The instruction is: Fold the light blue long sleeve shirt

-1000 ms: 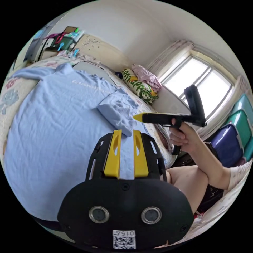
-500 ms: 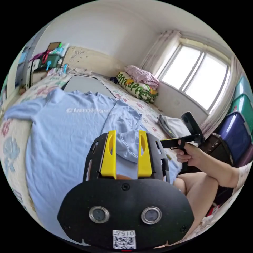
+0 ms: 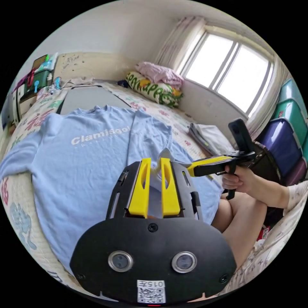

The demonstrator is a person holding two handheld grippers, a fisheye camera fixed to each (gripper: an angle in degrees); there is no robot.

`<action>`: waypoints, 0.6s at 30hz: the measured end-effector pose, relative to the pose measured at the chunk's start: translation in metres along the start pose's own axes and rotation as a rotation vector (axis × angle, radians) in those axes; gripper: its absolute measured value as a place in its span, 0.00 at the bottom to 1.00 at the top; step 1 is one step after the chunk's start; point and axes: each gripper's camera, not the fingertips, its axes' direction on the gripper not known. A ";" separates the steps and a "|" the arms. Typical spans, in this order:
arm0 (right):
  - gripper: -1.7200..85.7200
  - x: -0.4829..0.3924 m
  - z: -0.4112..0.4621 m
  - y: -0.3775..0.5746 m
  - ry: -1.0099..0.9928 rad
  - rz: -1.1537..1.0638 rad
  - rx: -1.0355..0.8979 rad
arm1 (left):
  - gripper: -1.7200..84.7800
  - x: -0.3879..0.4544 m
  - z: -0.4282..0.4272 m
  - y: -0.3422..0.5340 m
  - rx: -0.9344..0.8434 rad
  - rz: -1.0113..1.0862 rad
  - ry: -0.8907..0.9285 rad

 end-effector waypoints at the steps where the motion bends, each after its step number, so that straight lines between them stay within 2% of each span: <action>1: 0.03 -0.021 -0.005 0.006 -0.012 -0.046 0.010 | 0.05 -0.003 -0.022 0.010 0.047 -0.025 0.011; 5: 0.03 -0.083 -0.010 0.032 -0.073 -0.179 -0.023 | 0.03 -0.009 -0.082 0.046 0.139 -0.069 0.011; 11: 0.03 -0.150 -0.001 0.068 0.037 -0.350 -0.145 | 0.02 -0.011 -0.133 0.079 0.231 -0.098 0.052; 16: 0.03 -0.180 -0.014 0.083 -0.030 -0.431 -0.203 | 0.04 -0.033 -0.137 0.078 0.136 -0.212 0.072; 18: 0.03 -0.191 -0.021 0.083 -0.035 -0.458 -0.216 | 0.12 -0.044 -0.127 0.077 0.111 -0.301 0.169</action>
